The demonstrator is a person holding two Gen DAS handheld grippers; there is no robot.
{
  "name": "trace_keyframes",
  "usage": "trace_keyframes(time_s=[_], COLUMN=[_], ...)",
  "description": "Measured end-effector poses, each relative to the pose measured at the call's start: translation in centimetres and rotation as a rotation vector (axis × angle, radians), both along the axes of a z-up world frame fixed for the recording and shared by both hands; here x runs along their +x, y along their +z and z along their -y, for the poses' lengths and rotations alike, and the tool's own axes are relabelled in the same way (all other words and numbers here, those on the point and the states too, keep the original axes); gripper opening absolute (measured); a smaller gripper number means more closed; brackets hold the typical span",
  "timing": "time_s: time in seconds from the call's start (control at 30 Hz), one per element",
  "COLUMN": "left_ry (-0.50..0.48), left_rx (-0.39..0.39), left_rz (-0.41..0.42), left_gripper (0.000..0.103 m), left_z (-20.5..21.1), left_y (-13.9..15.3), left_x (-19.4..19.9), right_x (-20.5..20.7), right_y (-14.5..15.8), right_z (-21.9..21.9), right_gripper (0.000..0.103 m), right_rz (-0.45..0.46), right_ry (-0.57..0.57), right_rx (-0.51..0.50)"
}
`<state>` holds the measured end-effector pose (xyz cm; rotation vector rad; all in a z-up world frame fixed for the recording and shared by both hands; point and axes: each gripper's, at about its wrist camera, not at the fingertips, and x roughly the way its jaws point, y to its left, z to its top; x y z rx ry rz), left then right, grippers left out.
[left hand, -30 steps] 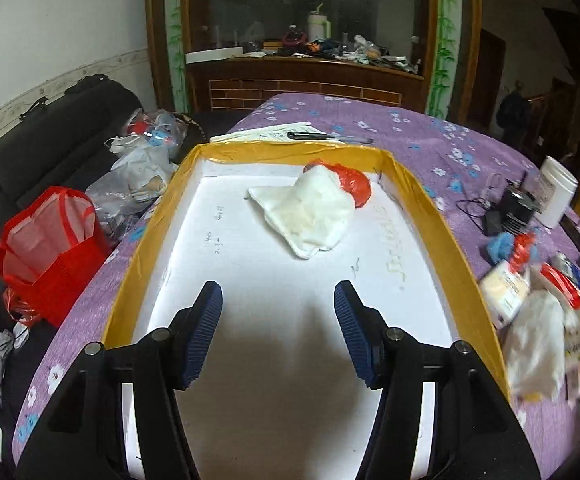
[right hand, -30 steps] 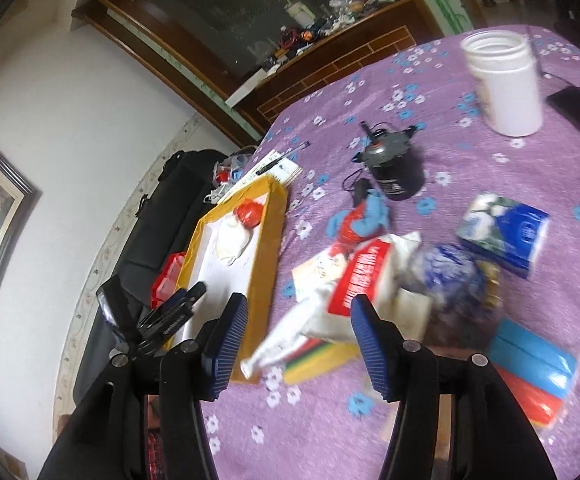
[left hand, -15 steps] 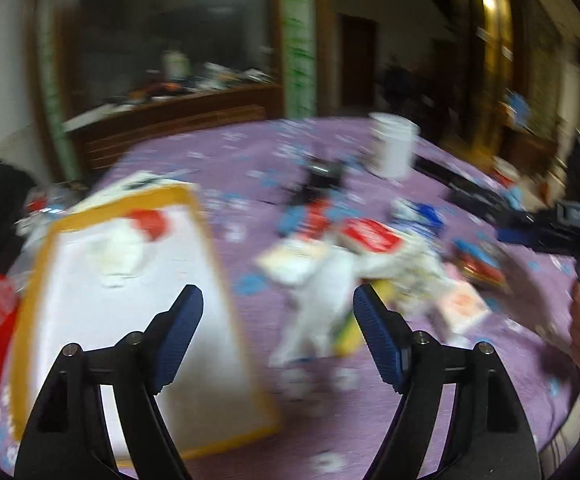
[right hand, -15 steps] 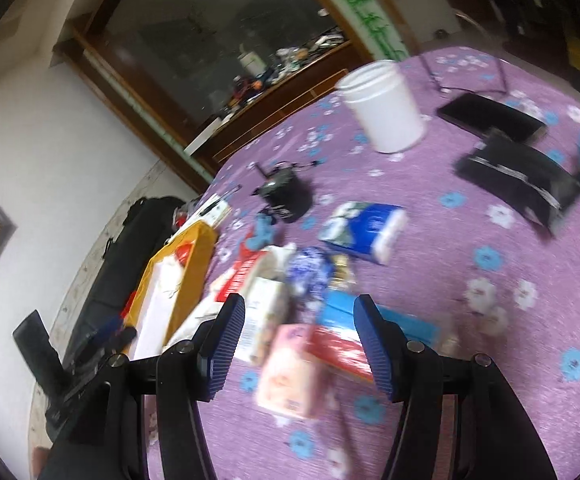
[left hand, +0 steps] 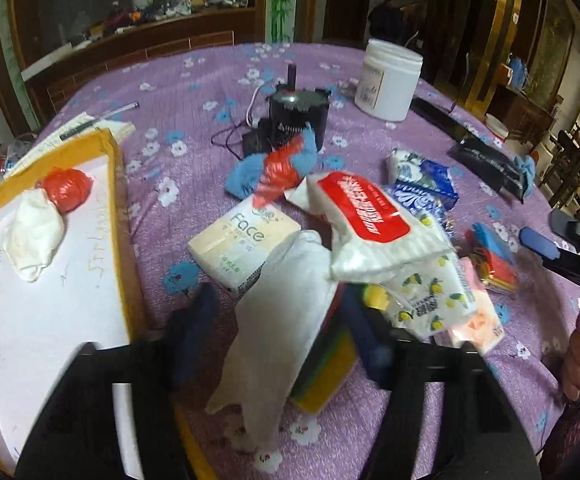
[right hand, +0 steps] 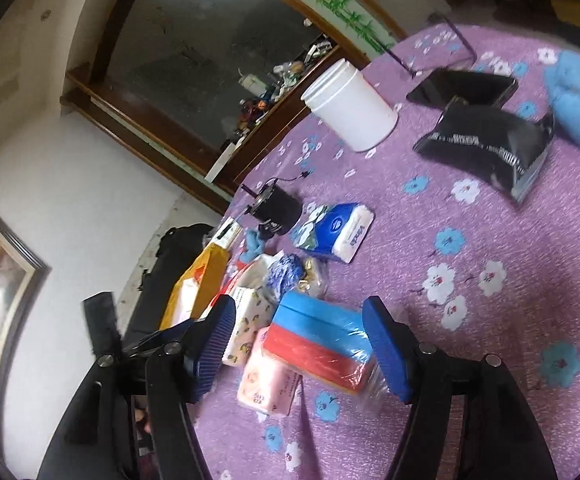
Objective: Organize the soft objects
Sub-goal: 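Grasp the white paper towel with the left gripper while the right grasps the blue towel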
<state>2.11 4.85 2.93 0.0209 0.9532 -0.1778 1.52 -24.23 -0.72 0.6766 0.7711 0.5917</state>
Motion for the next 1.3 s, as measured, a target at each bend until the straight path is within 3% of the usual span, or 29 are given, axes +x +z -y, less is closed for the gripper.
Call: trace_keyframes(time_s=[0.03, 0.1, 0.23, 0.4, 0.53, 0.73, 0.9, 0.97, 1.1, 1.3], left_ry=[0.0, 0.002, -0.007, -0.004, -0.073, -0.137, -0.128, -0.117, -0.1, -0.088], left_rx=[-0.014, -0.045, -0.06, -0.191, -0.289, -0.263, -0.242, -0.242, -0.244, -0.239], left_rz=[-0.006, -0.006, 0.077, 0.199, 0.183, 0.166, 0.176, 0.171, 0.164, 0.144], left_gripper=[0.022, 0.013, 0.012, 0.012, 0.012, 0.012, 0.012, 0.012, 0.012, 0.012], left_z=[-0.1, -0.1, 0.6, 2.0, 3.8, 4.8, 4.7, 4.5, 4.1, 3.9], left_y=[-0.2, -0.5, 1.4, 3.6, 2.4, 1.2, 1.2, 1.1, 0.9, 0.3], left_x=[-0.1, 0.0, -1.2, -1.8, -0.8, -1.0, -1.2, -1.1, -0.9, -0.5], right_x=[-0.1, -0.3, -0.5, -0.5, -1.1, -1.7, 0.3, 2.5, 5.8, 8.7], right_y=[0.0, 0.0, 0.0, 0.1, 0.5, 3.6, 7.4, 7.1, 5.3, 2.4], right_z=[0.0, -0.1, 0.0, -0.1, 0.4, 3.8, 9.2, 10.3, 11.9, 12.9], right_gripper=[0.069, 0.069, 0.069, 0.069, 0.069, 0.069, 0.069, 0.069, 0.067, 0.066], right_rz=[0.001, 0.003, 0.009, 0.013, 0.022, 0.017, 0.006, -0.067, -0.175, -0.263], right_ry=[0.004, 0.01, 0.012, 0.0, -0.041, -0.15, -0.391, -0.435, -0.491, -0.486], right_rx=[0.007, 0.006, 0.003, -0.007, -0.027, -0.221, -0.392, -0.495, -0.566, -0.539])
